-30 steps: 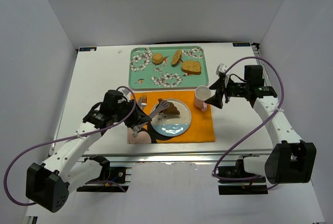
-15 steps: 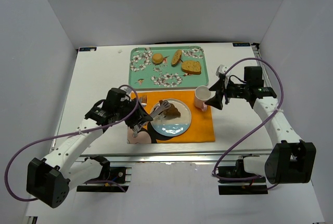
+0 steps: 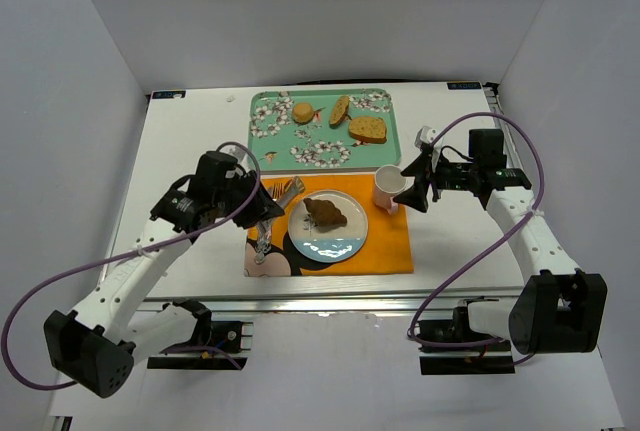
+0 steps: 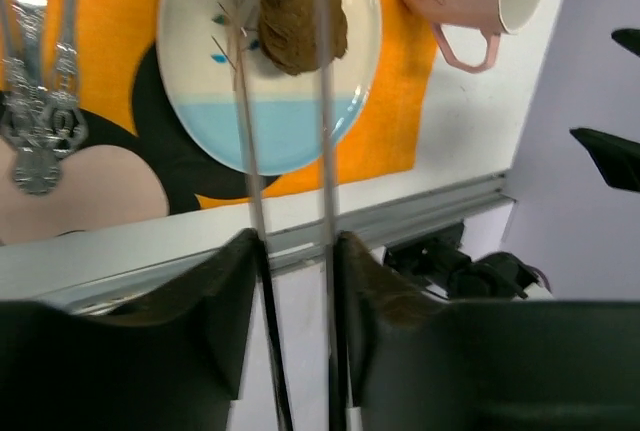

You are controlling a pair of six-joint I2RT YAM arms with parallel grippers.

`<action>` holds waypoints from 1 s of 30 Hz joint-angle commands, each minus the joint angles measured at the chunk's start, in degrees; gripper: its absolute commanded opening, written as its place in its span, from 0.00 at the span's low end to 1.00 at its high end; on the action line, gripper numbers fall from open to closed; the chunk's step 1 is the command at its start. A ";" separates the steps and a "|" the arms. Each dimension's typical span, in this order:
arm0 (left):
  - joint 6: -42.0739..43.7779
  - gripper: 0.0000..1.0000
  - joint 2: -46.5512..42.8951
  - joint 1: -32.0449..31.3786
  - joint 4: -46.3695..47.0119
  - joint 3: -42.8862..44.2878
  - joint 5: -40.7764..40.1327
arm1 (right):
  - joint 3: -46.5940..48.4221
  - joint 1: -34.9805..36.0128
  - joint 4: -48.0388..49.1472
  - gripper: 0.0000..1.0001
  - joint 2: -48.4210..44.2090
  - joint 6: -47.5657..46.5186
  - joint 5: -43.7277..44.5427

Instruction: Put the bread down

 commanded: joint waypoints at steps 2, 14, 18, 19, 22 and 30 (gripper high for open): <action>6.66 0.40 2.99 0.59 -6.21 8.54 -9.45 | -0.02 -0.29 1.49 0.80 -0.97 -1.23 -1.94; 35.98 0.10 16.52 19.40 26.55 0.13 -11.21 | 4.19 -0.21 -1.32 0.80 1.22 -4.40 -3.61; 45.41 0.03 21.63 24.76 38.05 -3.39 -11.32 | 5.33 -0.29 -2.19 0.80 1.22 -5.28 -3.43; 47.43 0.03 22.59 25.03 40.00 -4.18 -11.40 | 5.34 -0.21 -2.37 0.80 1.22 -5.45 -3.43; 51.67 0.05 26.02 25.64 46.86 -7.43 -12.80 | 4.90 -0.29 -2.55 0.80 0.96 -5.45 -3.26; 51.50 0.28 36.22 26.17 44.86 -8.93 -11.84 | 3.93 -0.21 -3.51 0.80 0.34 -5.98 -1.67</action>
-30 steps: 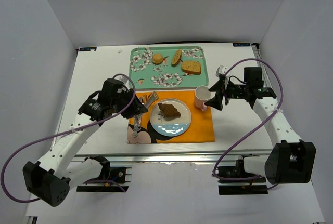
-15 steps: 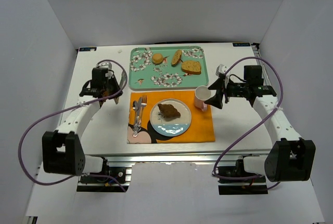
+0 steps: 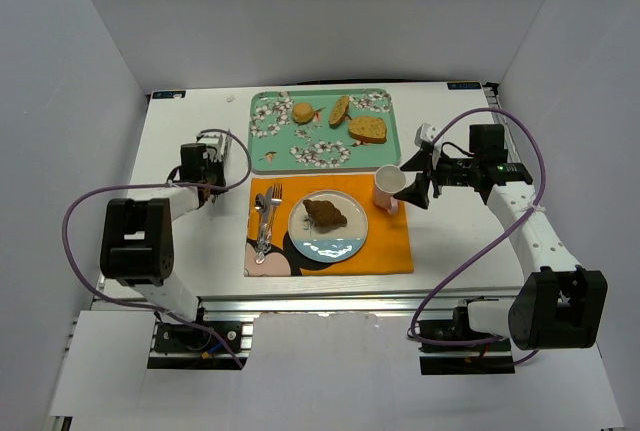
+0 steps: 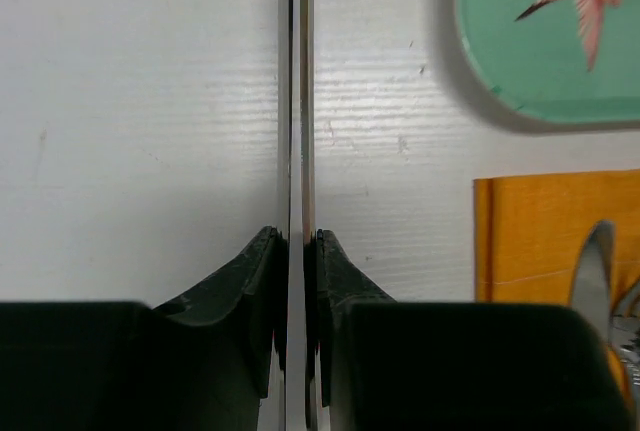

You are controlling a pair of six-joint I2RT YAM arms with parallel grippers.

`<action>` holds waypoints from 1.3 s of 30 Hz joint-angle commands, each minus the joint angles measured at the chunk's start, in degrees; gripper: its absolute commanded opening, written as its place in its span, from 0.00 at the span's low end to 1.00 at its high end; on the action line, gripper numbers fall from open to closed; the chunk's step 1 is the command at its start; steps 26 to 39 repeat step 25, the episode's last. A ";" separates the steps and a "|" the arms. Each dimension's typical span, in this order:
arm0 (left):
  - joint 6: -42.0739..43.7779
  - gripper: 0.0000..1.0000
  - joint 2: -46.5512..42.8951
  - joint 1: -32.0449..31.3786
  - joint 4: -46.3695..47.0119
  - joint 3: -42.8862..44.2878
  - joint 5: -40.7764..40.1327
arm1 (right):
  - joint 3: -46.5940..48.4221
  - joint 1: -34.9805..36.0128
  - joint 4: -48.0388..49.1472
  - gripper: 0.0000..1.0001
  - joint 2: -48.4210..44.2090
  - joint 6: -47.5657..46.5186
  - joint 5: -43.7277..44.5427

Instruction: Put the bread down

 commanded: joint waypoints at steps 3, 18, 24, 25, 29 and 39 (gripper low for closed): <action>1.09 0.40 1.96 0.38 -1.60 -3.16 -0.43 | 1.51 -0.29 -1.64 0.80 -0.51 -1.46 0.38; -6.29 0.98 -19.98 2.58 -6.25 -2.55 -4.57 | 5.28 1.37 13.30 0.89 -2.88 30.70 31.49; -16.91 0.98 -34.15 2.58 -4.15 -7.11 -6.49 | 13.81 1.81 7.76 0.89 3.61 35.46 31.24; -19.54 0.98 -38.25 2.58 -4.32 -7.56 -10.42 | 12.16 1.81 8.72 0.89 3.71 35.02 30.54; -19.54 0.98 -38.25 2.58 -4.32 -7.56 -10.42 | 12.16 1.81 8.72 0.89 3.71 35.02 30.54; -19.54 0.98 -38.25 2.58 -4.32 -7.56 -10.42 | 12.16 1.81 8.72 0.89 3.71 35.02 30.54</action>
